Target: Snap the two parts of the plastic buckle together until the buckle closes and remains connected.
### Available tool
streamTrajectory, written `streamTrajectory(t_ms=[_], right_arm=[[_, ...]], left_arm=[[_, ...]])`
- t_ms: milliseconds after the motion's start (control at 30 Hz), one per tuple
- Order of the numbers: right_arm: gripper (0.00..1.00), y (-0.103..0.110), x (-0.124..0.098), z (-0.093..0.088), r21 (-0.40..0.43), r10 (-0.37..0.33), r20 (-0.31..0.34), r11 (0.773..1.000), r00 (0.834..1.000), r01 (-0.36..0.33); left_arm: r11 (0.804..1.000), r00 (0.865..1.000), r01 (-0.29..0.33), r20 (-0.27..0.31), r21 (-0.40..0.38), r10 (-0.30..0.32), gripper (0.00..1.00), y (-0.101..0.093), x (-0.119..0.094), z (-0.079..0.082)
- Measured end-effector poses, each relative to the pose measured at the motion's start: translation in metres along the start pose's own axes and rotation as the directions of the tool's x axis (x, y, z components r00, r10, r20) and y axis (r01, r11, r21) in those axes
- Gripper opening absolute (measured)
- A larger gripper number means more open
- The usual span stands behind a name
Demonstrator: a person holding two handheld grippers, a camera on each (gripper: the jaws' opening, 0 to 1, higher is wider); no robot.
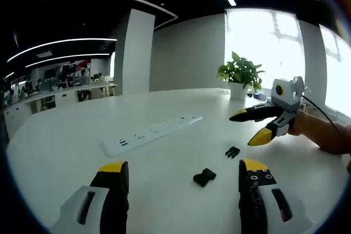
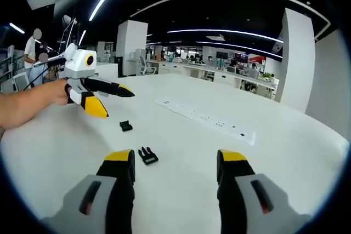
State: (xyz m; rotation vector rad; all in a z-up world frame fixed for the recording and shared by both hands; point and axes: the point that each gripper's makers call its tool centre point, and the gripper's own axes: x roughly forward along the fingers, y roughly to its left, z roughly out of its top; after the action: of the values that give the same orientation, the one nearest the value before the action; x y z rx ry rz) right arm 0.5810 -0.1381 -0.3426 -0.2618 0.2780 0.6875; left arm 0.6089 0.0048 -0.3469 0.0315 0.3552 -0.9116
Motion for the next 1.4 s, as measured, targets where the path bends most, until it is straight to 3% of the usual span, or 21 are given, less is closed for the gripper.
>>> streamTrajectory(t_ms=[333, 667, 833, 1000, 1400], right_arm=[[0.6, -0.01, 0.003, 0.001, -0.006, -0.004, 0.013, 1.0, 1.0, 0.004], [0.56, -0.009, 0.006, 0.006, 0.004, 0.035, 0.03, 0.999, 0.999, -0.035], [0.54, -0.012, 0.007, 0.007, 0.002, 0.057, 0.026, 0.998, 0.998, -0.057], [0.52, -0.019, 0.008, 0.005, 0.011, 0.052, 0.027, 0.999, 0.998, -0.052], [0.51, -0.019, 0.013, 0.006, -0.005, 0.056, 0.024, 0.998, 0.998, -0.056]], left_arm=[[1.0, 1.0, -0.015, 0.001, 0.005, 0.015, 0.81, 0.011, 0.006, 0.0], [0.999, 0.999, 0.037, -0.011, 0.023, -0.037, 0.76, 0.001, 0.005, -0.003], [0.994, 0.998, 0.067, -0.024, 0.088, -0.065, 0.73, -0.005, 0.005, -0.001], [0.993, 0.997, 0.078, -0.031, 0.09, -0.075, 0.67, -0.003, 0.013, 0.003], [0.985, 0.99, 0.137, -0.053, 0.104, -0.132, 0.66, 0.0, 0.021, 0.005]])
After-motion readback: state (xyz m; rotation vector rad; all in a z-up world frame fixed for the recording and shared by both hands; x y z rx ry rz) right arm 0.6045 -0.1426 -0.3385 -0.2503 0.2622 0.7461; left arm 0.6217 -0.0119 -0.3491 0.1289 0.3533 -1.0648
